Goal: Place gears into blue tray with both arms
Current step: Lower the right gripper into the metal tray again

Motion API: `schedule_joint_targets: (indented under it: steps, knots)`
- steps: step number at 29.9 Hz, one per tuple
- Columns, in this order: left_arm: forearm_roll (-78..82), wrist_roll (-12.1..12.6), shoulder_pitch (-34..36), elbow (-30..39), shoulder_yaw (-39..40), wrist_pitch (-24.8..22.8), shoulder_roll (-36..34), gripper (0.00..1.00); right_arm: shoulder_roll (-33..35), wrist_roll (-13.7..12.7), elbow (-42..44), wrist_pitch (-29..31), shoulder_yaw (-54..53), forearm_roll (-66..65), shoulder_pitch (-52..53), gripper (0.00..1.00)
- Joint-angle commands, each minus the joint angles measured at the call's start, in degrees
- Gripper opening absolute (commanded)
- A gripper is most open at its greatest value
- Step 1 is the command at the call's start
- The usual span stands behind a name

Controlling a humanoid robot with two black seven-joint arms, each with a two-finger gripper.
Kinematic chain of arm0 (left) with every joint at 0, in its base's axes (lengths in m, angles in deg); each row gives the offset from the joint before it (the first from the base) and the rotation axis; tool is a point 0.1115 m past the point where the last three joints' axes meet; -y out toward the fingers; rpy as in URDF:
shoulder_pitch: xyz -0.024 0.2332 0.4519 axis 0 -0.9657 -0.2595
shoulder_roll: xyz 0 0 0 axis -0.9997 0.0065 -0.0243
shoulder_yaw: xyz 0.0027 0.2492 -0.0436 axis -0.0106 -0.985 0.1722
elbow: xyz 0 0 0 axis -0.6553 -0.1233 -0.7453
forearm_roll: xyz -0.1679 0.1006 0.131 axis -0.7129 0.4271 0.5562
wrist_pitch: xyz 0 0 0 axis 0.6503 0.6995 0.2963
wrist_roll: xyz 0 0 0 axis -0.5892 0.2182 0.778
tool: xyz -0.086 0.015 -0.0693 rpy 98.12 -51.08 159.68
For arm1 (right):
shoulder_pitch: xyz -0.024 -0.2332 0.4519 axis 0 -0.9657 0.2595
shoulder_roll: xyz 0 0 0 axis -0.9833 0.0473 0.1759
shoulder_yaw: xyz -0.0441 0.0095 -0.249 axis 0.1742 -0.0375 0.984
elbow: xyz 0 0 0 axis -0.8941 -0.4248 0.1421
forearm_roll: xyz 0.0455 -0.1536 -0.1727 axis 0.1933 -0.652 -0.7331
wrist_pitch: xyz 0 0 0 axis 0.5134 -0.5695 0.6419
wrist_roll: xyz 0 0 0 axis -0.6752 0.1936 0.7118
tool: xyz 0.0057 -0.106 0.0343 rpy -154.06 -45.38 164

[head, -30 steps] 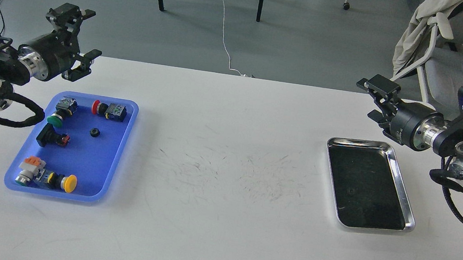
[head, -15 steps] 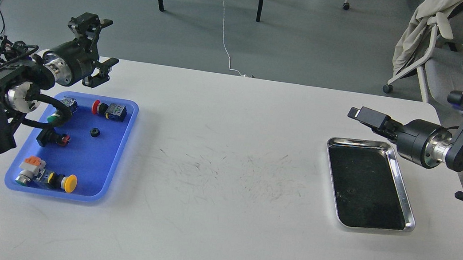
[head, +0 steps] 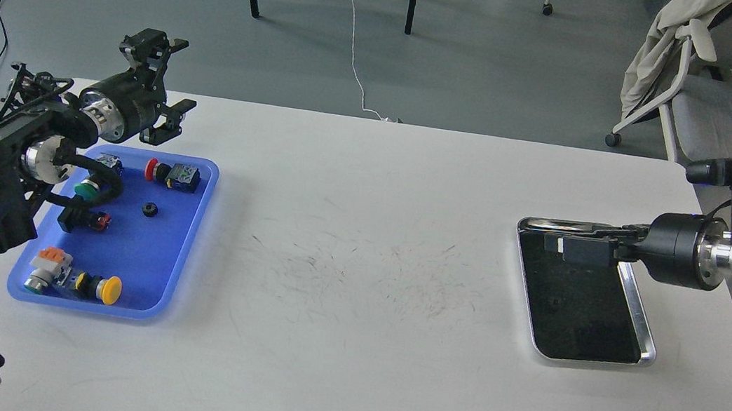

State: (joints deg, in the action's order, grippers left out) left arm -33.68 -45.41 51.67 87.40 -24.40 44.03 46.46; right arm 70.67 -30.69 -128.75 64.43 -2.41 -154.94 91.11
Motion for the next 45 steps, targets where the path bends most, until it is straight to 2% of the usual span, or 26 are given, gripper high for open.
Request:
schedule_joint_targets:
  steps: [1, 8, 12, 15, 19, 26, 38, 45]
  knots:
    - [-0.29, 0.10, -0.29, -0.25, 0.73, 0.40, 1.08, 0.98, -0.45, 1.27, 1.54, 0.41, 2.40, -7.61, 1.12, 0.97]
    - [-1.35, -0.26, -1.34, -1.49, 1.17, 1.90, 3.89, 0.98, -3.70, 1.80, 5.31, 0.59, 3.28, -10.96, 1.30, 0.97]
    - [-2.22, -0.34, -1.43, -1.66, 1.52, 2.60, 3.89, 0.98, -6.77, 2.76, 9.36, 0.59, 5.92, -14.75, 1.21, 0.96]
    - [-5.21, 0.01, -1.52, -2.28, 2.75, 5.15, 3.81, 0.98, -8.97, 3.12, 11.73, 0.59, 6.36, -15.10, 0.95, 0.96]
    - [-5.92, 0.01, -1.52, -2.28, 2.75, 5.42, 3.81, 0.98, -11.88, 3.56, 12.97, 0.59, 7.50, -15.45, 0.95, 0.95]
    - [-5.92, 0.10, -1.87, -2.37, 2.58, 5.50, 3.63, 0.98, -14.16, 8.80, 13.06, 0.59, 11.89, -19.31, 1.39, 0.92]
    - [-6.01, -0.17, -1.87, -2.37, 2.58, 5.51, 3.46, 0.98, -15.31, 8.80, 18.42, 0.59, 12.95, -24.59, 1.04, 0.87]
    - [-6.01, -0.43, -1.87, -2.37, 2.58, 5.24, 3.11, 0.98, -19.61, 8.80, 19.82, 0.59, 14.00, -24.59, 0.69, 0.87]
